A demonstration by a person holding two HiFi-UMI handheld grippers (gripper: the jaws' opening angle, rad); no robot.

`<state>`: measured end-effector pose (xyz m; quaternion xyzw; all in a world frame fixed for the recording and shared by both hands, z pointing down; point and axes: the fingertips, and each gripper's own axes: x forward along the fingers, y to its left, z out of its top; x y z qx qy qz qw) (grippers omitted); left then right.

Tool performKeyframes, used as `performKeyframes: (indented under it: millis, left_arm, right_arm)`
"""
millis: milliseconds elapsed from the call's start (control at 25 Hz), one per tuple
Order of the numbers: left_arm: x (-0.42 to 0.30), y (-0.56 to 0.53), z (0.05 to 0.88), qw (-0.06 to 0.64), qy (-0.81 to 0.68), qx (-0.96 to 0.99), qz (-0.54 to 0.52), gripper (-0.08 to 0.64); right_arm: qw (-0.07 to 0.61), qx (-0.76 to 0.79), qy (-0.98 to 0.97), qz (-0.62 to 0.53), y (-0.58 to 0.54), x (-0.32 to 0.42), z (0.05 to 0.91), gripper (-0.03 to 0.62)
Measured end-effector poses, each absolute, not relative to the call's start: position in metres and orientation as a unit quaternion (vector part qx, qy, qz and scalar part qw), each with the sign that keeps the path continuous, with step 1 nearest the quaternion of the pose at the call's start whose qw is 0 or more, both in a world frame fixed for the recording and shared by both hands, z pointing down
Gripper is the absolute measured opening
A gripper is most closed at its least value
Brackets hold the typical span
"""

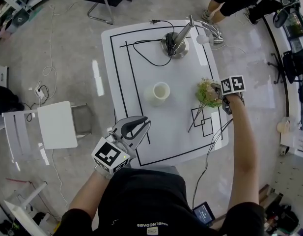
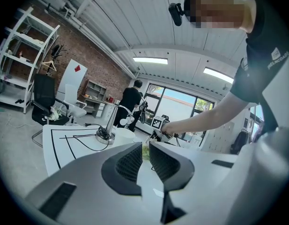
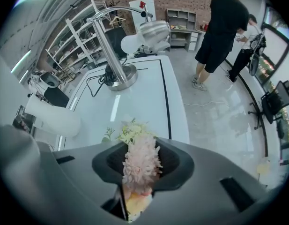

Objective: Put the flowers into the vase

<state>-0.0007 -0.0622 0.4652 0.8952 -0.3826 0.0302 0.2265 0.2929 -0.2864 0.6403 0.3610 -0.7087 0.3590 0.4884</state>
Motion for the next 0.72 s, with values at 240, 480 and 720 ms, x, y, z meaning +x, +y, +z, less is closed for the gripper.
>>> performKeyframes:
  millis: [240,480,720]
  left_arm:
    - [-0.001,-0.057,0.462,0.224,-0.379,0.897,0.03,0.031]
    - [-0.001,-0.053,0.459,0.221,-0.375,0.9,0.028,0.031]
    - [0.001,-0.051,0.459,0.221,-0.372,0.901,0.029,0.031]
  right_arm:
    - [0.471,0.377,-0.724,0.334,-0.288,0.289,0.616,0.121]
    - [0.441,0.392,-0.747,0.306,-0.289,0.278,0.581,0.121]
    - [0.413,0.397,-0.776,0.263,-0.286,0.256,0.54,0.121]
